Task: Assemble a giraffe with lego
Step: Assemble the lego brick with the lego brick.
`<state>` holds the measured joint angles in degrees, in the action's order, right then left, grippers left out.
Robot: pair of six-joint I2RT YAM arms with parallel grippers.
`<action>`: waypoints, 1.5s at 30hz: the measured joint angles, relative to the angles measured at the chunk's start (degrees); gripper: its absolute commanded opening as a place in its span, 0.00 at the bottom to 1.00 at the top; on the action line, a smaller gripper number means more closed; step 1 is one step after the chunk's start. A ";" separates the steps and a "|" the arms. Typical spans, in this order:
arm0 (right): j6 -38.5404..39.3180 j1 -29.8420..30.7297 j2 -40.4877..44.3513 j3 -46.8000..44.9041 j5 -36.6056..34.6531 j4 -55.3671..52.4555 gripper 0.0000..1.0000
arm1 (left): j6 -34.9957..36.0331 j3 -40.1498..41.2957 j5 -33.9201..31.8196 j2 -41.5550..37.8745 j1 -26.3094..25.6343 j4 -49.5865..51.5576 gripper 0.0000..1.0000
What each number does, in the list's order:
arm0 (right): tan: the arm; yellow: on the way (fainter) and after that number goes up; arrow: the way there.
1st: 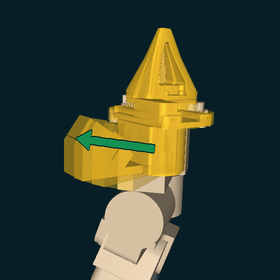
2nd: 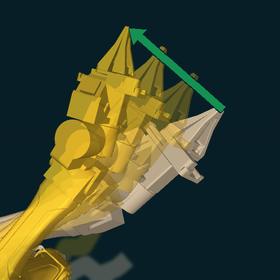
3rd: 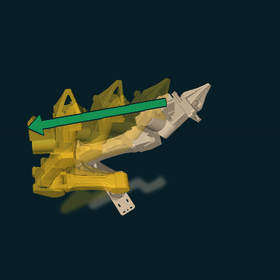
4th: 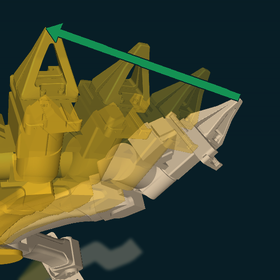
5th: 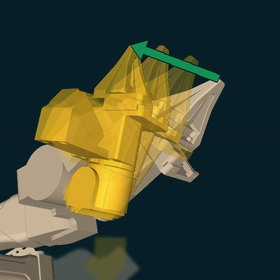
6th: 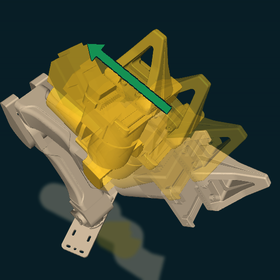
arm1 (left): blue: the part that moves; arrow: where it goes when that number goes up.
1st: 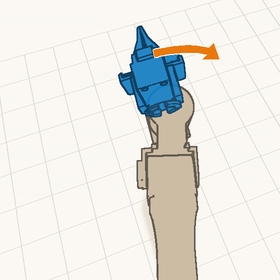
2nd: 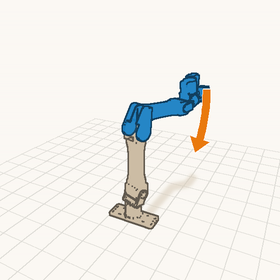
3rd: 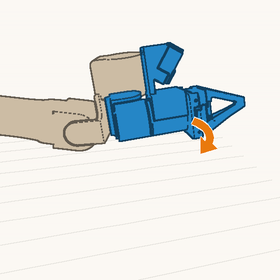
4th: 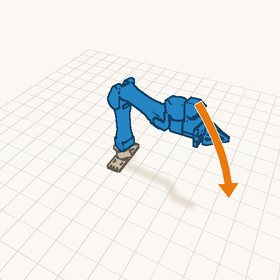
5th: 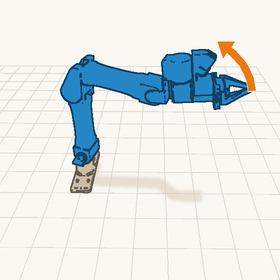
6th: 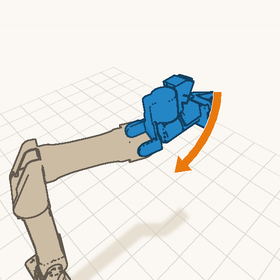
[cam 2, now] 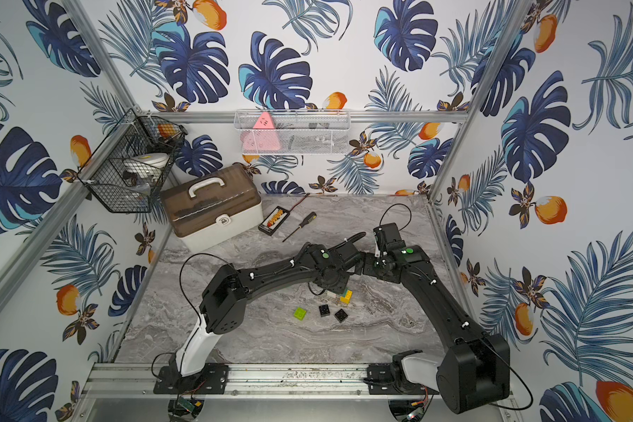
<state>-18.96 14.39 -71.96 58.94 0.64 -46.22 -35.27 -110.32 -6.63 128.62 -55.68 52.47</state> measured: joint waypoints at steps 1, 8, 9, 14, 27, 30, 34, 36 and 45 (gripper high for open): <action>0.00 -0.09 0.04 0.00 0.00 -0.04 0.96 | 0.24 -0.37 0.11 0.17 0.04 0.24 0.28; 0.13 -0.48 0.17 0.00 -0.15 -0.11 0.97 | 0.50 -1.81 0.83 0.66 0.28 1.46 0.33; 0.13 -0.59 0.17 0.00 -0.17 -0.11 0.97 | 0.55 -1.88 0.87 0.66 0.31 1.53 0.34; 0.15 -0.81 0.11 0.00 -0.17 -0.11 0.97 | 0.72 -2.32 1.33 0.79 0.46 1.90 0.42; 0.42 -2.10 -0.07 0.13 -0.85 -0.13 0.97 | 1.20 -2.78 4.42 0.13 0.57 1.11 0.51; 0.55 -2.34 -0.15 0.13 -0.79 -0.13 0.97 | 2.01 -2.43 5.25 -0.31 0.57 1.44 0.51; 0.57 -2.80 -0.24 0.13 -0.81 -0.13 0.97 | 2.36 -1.25 5.99 -1.22 0.66 2.10 0.51; 0.57 -2.95 -0.26 0.11 -0.79 -0.13 0.97 | 2.38 -0.48 6.25 -1.77 0.74 2.19 0.50; 0.59 -4.00 -0.26 -0.96 0.13 -0.09 0.97 | 2.43 2.82 6.84 -3.98 0.83 2.27 0.51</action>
<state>-18.37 10.39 -72.23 57.98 0.78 -46.30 -32.84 -107.50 0.21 124.64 -54.85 54.74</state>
